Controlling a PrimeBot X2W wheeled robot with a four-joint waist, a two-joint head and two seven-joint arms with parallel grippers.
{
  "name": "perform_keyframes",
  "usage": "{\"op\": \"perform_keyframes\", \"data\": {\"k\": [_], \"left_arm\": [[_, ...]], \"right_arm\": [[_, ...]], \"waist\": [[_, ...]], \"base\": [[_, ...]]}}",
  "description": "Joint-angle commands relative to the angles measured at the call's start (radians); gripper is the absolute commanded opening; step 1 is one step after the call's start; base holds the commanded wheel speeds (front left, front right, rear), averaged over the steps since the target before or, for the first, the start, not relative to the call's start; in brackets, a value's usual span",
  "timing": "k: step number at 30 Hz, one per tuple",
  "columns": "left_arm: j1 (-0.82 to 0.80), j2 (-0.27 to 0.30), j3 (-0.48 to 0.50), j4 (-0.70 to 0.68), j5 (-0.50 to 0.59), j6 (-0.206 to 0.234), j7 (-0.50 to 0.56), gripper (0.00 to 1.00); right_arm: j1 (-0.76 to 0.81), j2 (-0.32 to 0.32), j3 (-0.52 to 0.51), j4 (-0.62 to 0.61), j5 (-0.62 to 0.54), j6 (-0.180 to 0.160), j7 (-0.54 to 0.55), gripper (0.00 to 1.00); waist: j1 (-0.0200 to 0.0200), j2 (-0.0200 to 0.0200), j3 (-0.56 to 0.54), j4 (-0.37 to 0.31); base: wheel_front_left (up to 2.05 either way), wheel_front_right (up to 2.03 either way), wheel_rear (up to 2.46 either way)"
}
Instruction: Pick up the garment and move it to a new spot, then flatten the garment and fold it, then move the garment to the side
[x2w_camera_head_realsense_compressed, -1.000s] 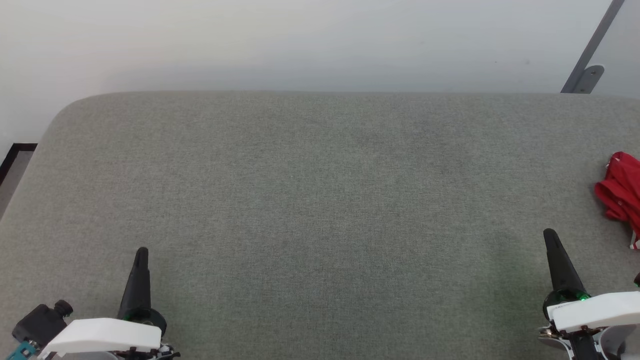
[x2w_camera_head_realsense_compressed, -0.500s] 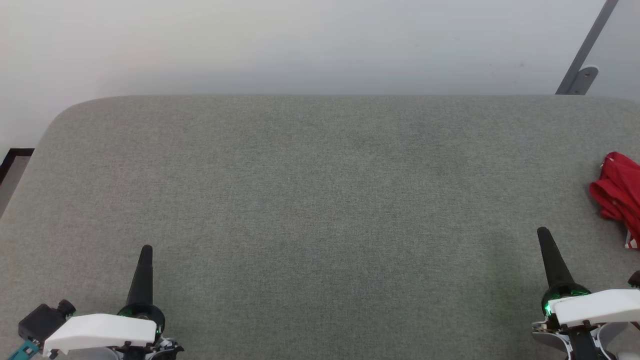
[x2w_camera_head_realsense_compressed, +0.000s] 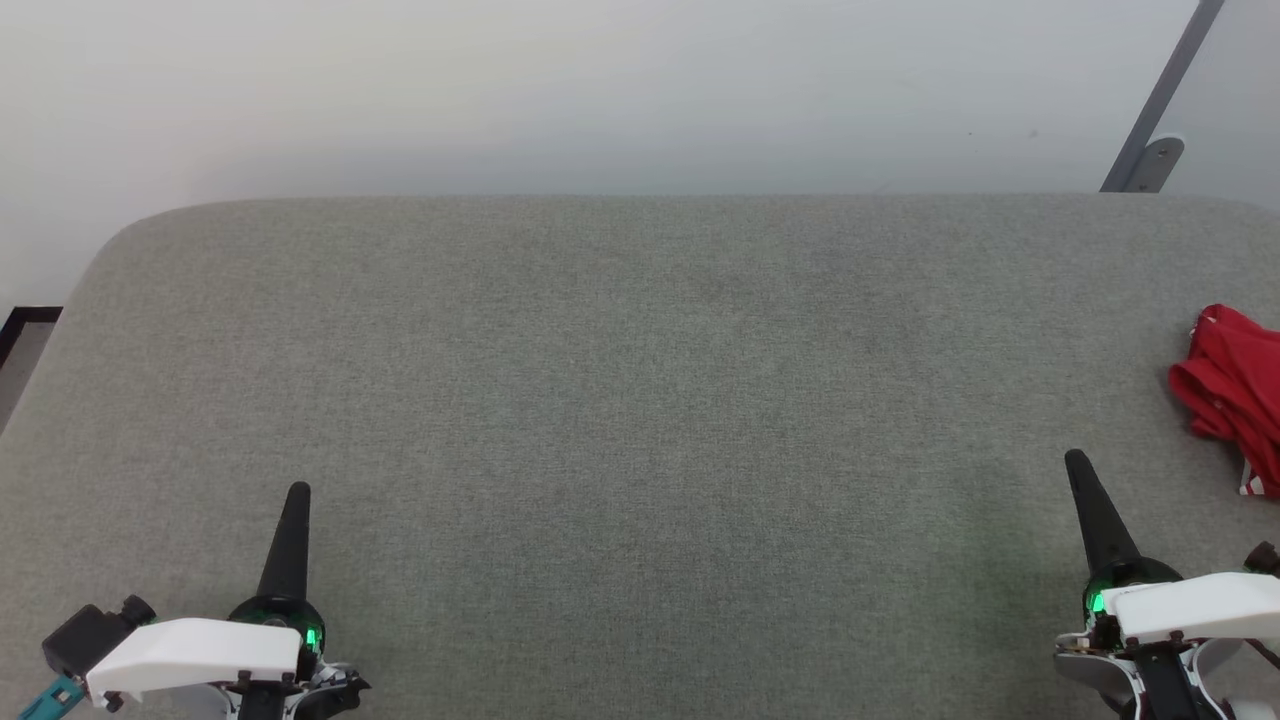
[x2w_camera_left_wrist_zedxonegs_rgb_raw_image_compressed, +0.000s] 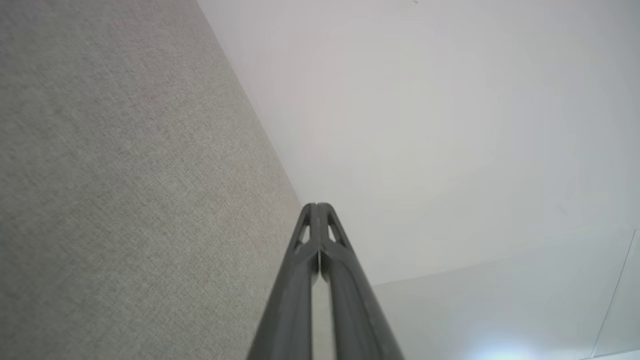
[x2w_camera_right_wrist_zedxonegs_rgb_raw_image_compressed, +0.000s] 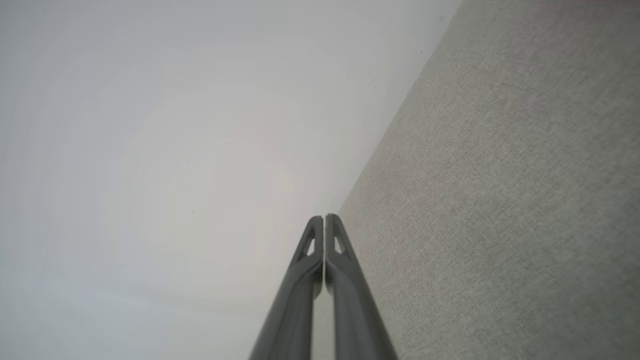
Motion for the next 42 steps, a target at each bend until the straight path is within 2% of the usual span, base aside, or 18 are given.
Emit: {"op": "perform_keyframes", "data": {"k": [1, 42], "left_arm": [[-0.023, 0.001, 0.005, -0.003, -0.021, 0.001, 0.008, 0.00], [-0.066, -0.025, 0.026, 0.043, -0.293, 0.002, 0.097, 0.00]], "right_arm": [[-0.021, 0.003, -0.004, -0.004, 0.022, 0.000, 0.006, 0.00], [-0.057, 0.041, -0.011, 0.052, 0.285, 0.000, 0.058, 0.00]], "waist": [[0.0000, -0.0001, -0.001, -0.001], [-0.0001, -0.0001, -0.025, -0.026]], "base": [[0.00, 0.00, 0.00], [0.00, 0.00, 0.00]]}}
